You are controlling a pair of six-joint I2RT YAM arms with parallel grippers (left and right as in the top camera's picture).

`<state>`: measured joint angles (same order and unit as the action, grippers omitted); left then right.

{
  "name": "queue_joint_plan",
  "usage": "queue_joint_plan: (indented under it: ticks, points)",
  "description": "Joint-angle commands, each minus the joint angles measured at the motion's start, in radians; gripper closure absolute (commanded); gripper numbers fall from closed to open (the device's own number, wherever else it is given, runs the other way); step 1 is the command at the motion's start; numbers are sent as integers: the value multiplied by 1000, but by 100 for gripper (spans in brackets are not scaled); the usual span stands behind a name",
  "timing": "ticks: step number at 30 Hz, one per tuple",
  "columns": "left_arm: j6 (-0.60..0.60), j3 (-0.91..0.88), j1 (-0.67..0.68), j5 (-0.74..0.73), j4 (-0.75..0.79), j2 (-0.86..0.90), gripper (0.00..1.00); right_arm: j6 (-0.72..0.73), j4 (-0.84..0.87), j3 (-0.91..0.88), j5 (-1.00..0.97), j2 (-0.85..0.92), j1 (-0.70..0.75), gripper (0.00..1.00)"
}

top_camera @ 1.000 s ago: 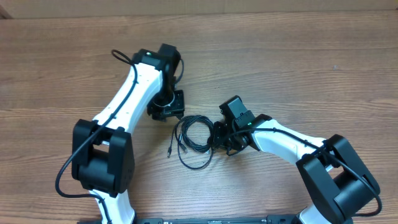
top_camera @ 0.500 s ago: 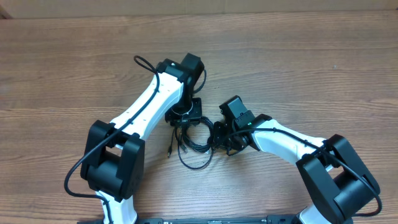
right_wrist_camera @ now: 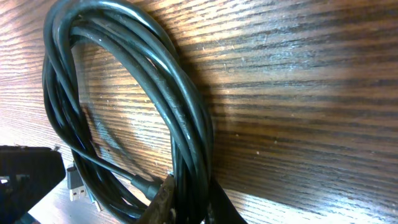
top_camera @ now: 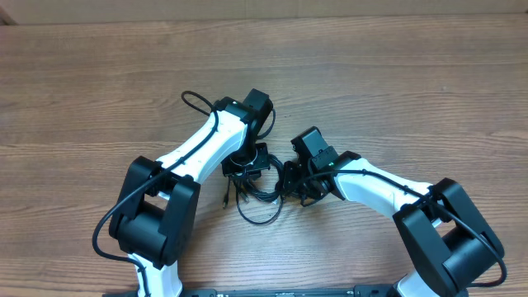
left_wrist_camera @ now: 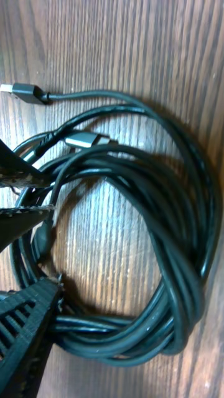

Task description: Untangle cables

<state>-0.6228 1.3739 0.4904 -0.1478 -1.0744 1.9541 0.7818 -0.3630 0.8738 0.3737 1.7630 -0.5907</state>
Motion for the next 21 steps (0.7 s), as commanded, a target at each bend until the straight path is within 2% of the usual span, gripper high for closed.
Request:
queue_joint_plan:
  ticks: [1, 7, 15, 21]
  points:
    - [-69, -18, 5, 74, 5, -12, 87, -4, 3, -6, -6, 8, 1, 91]
    - [-119, -57, 14, 150, 51, -12, 83, -4, 2, -6, -6, 8, 1, 90]
    - [-144, -86, 16, 129, 119, -12, 80, -4, 3, -6, -6, 8, 1, 90]
    - [-140, -86, 13, 129, 117, -12, 88, -4, 3, -6, -6, 8, 1, 90]
